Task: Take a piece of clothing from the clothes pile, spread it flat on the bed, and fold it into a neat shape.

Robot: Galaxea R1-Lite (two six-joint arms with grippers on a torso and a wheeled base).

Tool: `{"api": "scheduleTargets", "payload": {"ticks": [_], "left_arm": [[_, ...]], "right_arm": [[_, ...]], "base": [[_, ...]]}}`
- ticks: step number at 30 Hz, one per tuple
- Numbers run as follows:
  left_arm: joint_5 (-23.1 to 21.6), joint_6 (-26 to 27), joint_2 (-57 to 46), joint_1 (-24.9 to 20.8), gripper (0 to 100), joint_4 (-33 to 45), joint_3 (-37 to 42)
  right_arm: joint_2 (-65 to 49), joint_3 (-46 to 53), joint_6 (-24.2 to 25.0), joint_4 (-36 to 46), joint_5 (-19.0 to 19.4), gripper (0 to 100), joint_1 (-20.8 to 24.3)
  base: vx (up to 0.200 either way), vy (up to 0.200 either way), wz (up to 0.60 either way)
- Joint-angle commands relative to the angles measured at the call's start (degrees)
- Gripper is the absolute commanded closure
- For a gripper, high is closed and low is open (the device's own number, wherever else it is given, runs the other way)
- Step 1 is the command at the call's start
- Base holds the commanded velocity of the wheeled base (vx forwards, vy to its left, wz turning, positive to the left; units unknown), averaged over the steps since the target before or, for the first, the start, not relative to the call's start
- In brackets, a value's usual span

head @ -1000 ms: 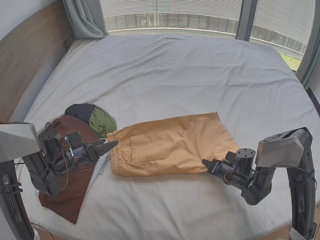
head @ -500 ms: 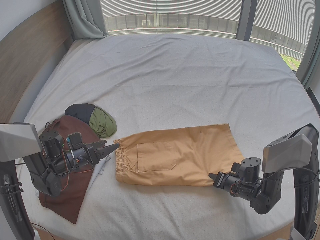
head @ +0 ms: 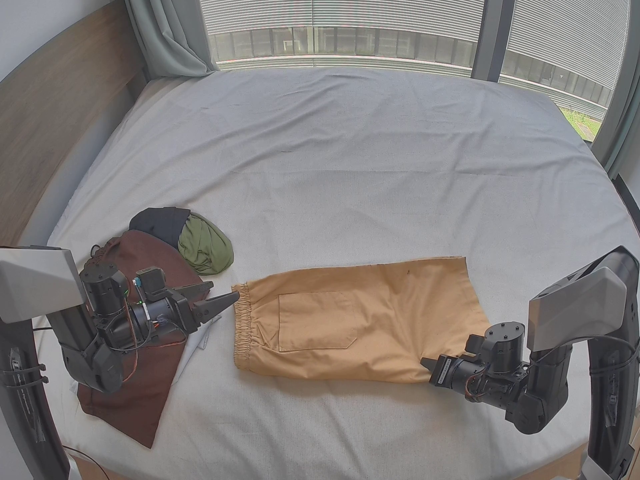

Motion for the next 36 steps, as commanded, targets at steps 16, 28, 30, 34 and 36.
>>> {"api": "scheduleTargets", "payload": {"ticks": [16,28,30,34,36], "left_arm": [[-5.2,-0.1,-0.1,0.9,0,-0.1,-0.5],[-6.3,3.7,0.5,1.3,0,-0.1,-0.9],[-6.3,3.9,0.5,1.3,0,-0.1,-1.0],[-6.4,4.4,0.4,1.5,0,-0.2,-0.8],[-7.1,5.5,0.4,1.6,0,-0.2,-0.4]], "right_arm": [[-0.6,3.7,-0.2,0.0,2.0,0,2.0],[-4.9,9.7,-2.5,-0.1,7.0,0,5.0],[-6.2,9.9,-2.6,-0.1,7.8,0,5.2],[-9.1,10.0,-2.5,0.0,8.2,0,6.1],[-10.8,10.5,-2.5,0.0,9.2,0,6.5]], "base": [[0.0,0.0,0.0],[0.0,0.0,0.0],[0.0,0.0,0.0],[0.0,0.0,0.0],[0.0,0.0,0.0]]}}
